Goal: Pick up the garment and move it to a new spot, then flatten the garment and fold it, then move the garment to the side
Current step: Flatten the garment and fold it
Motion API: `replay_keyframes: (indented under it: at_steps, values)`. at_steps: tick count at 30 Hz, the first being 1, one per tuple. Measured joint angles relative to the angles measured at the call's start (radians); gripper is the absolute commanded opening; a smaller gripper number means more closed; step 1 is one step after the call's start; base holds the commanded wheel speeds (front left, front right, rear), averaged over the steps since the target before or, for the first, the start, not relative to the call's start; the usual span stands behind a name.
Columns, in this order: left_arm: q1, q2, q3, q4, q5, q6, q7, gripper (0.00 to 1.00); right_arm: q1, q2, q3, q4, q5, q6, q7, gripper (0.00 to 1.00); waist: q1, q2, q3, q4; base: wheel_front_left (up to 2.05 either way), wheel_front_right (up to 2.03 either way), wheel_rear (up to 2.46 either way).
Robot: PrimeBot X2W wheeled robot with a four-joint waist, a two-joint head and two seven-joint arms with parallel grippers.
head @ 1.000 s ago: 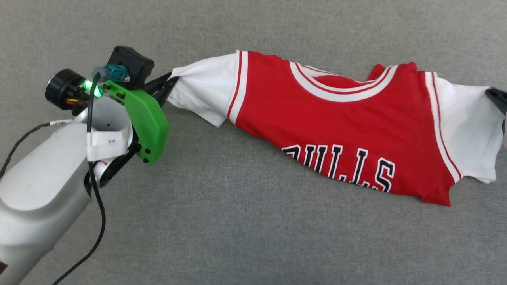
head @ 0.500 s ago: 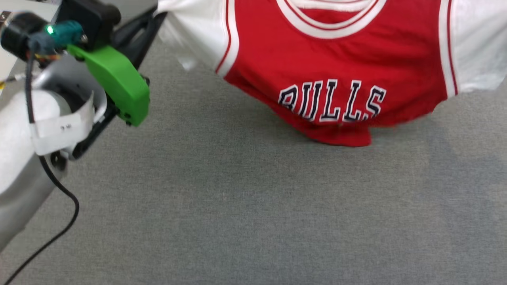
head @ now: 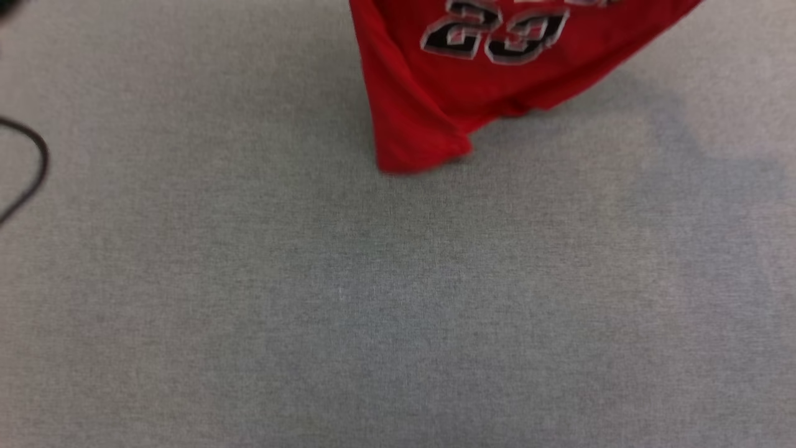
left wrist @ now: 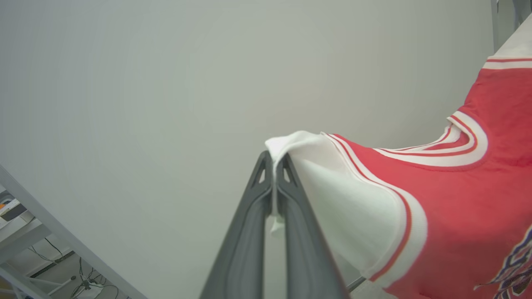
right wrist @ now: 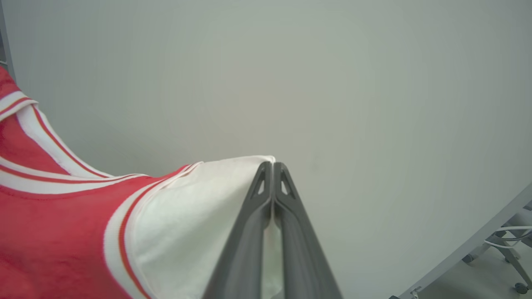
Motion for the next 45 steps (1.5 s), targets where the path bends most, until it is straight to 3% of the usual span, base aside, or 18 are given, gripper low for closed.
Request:
replay_keyframes:
  at_steps: [10, 20, 28, 39, 45]
  values:
    - [-0.338, -0.096, 0.026, 0.259, 0.07, -0.059, -0.083, 0.0, -0.446, 0.089, 0.066, 0.229, -0.145, 0.0, -0.049, 0.0, 0.0001, 0.0, 0.16, 0.0, 0.0, 0.0, 0.0]
    - [-0.479, -0.128, 0.001, 0.456, 0.081, -0.082, -0.19, 0.0, -0.661, 0.155, 0.178, 0.456, -0.165, 0.0, -0.162, 0.0, 0.0002, 0.0, 0.231, -0.008, 0.0, 0.0, 0.0]
    - [-0.389, -0.136, -0.044, 0.54, 0.045, -0.089, -0.269, 0.0, -0.588, 0.172, 0.284, 0.547, -0.072, 0.0, -0.27, 0.0, 0.0002, 0.0, 0.216, -0.014, 0.0, 0.0, 0.0]
    - [-0.017, -0.128, -0.088, 0.589, -0.035, -0.086, -0.379, 0.0, -0.251, 0.207, 0.445, 0.569, 0.107, 0.0, -0.411, 0.0, 0.0001, 0.0, 0.1, -0.015, 0.0, 0.0, 0.0]
    - [0.275, -0.086, -0.091, 0.5, -0.093, -0.025, -0.428, 0.0, -0.02, 0.168, 0.553, 0.493, 0.186, 0.0, -0.446, 0.0, 0.0, 0.0, 0.01, -0.016, 0.0, 0.0, 0.0]
